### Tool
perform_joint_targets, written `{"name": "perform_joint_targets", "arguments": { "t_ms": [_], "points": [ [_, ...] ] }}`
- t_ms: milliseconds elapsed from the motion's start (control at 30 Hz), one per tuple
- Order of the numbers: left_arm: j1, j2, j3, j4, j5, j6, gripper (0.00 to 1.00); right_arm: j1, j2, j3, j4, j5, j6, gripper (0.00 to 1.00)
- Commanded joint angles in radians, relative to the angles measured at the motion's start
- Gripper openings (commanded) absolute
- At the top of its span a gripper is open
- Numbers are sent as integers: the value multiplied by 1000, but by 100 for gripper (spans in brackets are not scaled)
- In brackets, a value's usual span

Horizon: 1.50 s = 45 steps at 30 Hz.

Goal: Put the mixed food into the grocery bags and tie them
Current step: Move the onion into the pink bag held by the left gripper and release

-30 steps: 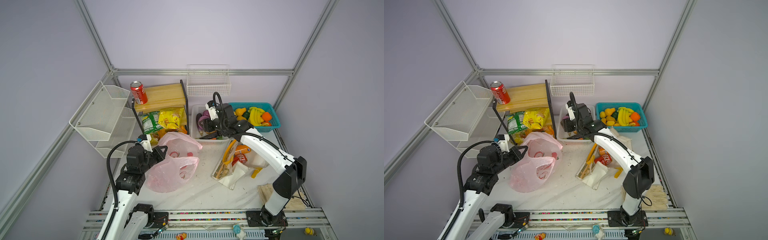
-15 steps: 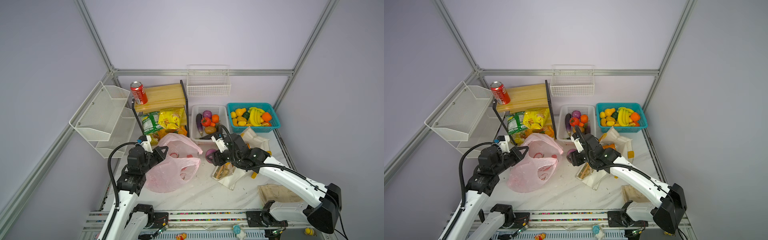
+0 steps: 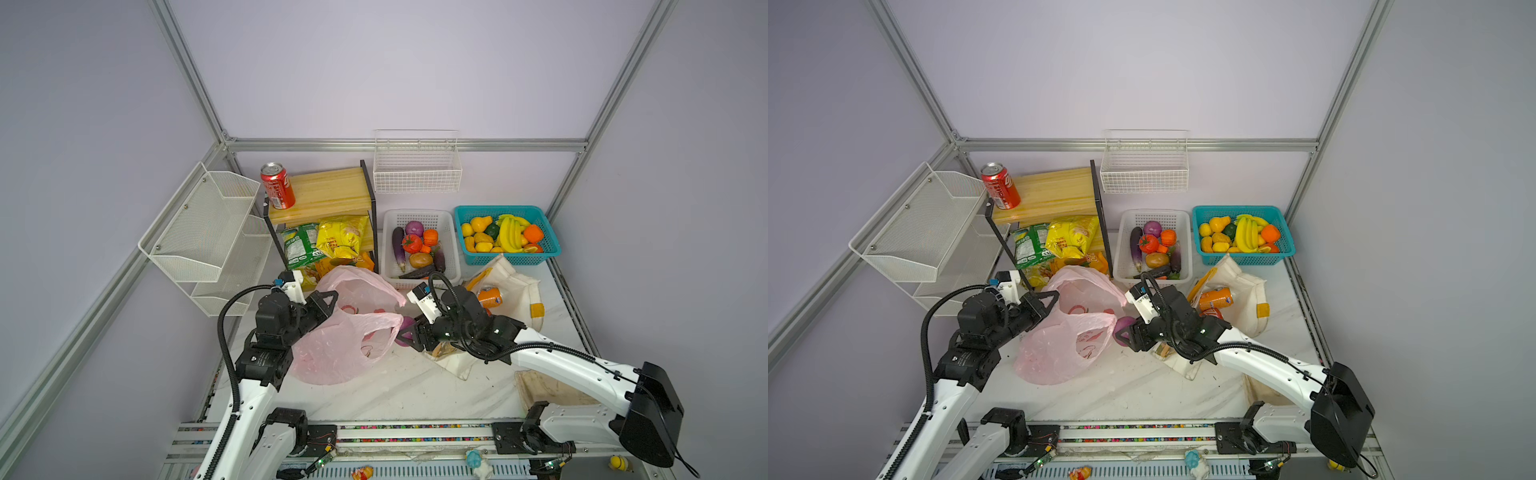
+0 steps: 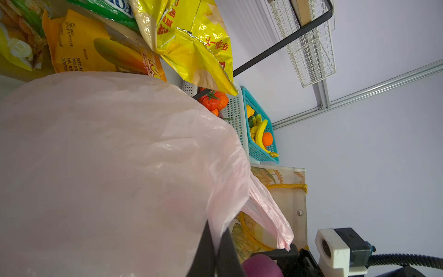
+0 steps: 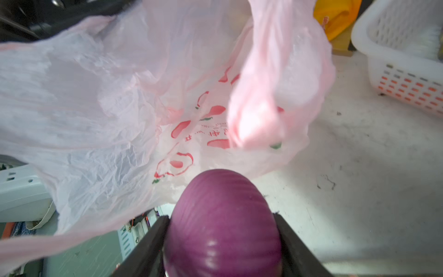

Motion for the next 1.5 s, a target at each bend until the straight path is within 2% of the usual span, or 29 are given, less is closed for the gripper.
{"name": "perform_joint_targets", "arguments": {
  "t_ms": [0, 233, 333, 433, 600, 833, 1033, 1233, 1367, 1467],
  "points": [
    [4, -3, -44, 54, 39, -6, 0, 5, 59, 32, 211, 59, 41, 45],
    [4, 10, -52, 89, 110, 0, 0, 29, 215, 73, 449, 203, 133, 45],
    [4, 22, -52, 105, 148, 3, 0, 42, 309, 139, 424, 277, 168, 46],
    [2, 29, -63, 131, 185, 1, 0, 49, 400, 207, 392, 290, 201, 48],
    [1, 55, -97, 201, 245, -32, 0, 70, 521, 261, 413, 211, 253, 51],
    [-1, 76, -119, 262, 261, -48, 0, 75, 597, 270, 471, 13, 262, 58],
    [-1, 80, -120, 279, 258, -45, 0, 76, 642, 308, 383, -23, 241, 67],
    [1, 81, -128, 279, 252, -40, 0, 65, 587, 306, 388, -129, 198, 75],
    [4, 76, -130, 282, 243, -34, 0, 54, 538, 288, 391, -193, 186, 78],
    [10, 71, -125, 266, 237, -24, 0, 41, 480, 261, 377, -199, 180, 78]
  ]
}}
